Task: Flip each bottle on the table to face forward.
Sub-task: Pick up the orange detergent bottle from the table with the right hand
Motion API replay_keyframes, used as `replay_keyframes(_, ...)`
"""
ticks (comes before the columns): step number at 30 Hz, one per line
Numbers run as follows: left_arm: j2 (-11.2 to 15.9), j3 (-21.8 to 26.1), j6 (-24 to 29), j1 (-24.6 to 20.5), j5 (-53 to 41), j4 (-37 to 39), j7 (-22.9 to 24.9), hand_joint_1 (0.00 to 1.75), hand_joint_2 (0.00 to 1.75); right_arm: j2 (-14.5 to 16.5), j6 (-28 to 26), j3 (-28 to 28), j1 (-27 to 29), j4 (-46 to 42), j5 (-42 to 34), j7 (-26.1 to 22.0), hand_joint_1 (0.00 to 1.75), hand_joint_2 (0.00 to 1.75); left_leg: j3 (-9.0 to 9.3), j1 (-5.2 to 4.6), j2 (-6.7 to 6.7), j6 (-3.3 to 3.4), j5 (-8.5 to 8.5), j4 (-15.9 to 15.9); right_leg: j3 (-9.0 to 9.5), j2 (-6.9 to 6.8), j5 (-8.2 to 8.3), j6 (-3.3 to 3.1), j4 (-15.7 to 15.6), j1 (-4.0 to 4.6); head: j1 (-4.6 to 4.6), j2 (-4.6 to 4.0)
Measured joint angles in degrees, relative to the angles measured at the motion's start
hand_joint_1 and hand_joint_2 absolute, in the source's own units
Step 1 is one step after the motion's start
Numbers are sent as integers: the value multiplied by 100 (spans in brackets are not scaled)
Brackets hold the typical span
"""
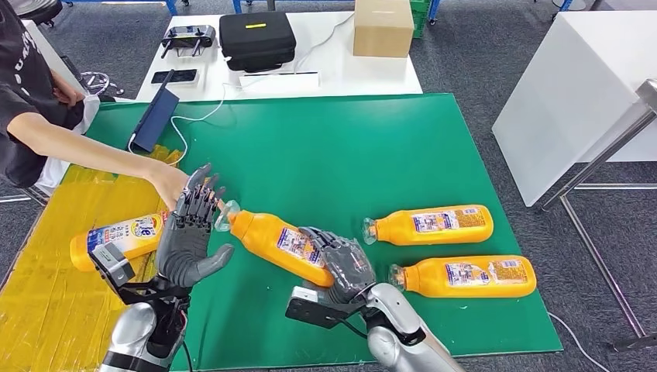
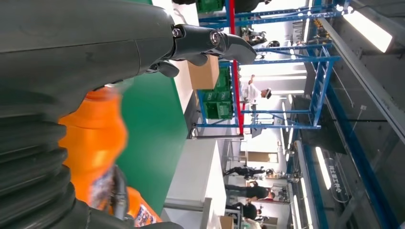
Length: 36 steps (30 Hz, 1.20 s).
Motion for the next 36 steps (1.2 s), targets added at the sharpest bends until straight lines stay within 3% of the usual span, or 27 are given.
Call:
replay_keyframes(16, 0, -23, -41, 30, 70, -62, 24, 0, 175, 63, -49, -305, 265, -417, -12, -71, 175, 175, -2, -2, 0, 0, 0, 1, -1, 0, 0, 0, 0, -2, 0, -1)
replay_keyframes(24, 25, -174, -137, 106, 479, -128, 290, 0, 175, 338, -1335, -827, 654, -1024, -760, -1186, 175, 175, -6, -2, -1, 0, 0, 1, -6, 0, 0, 0, 0, -3, -1, 0)
replay_keyframes(36, 114, -573, -109, -190, 1310, 217, 622, 0, 175, 806, -1830, -1168, 686, -1137, -1387, -2021, 175, 175, -5, 1, 0, 0, 1, 1, -6, 0, 1, 0, 0, -1, 1, -1)
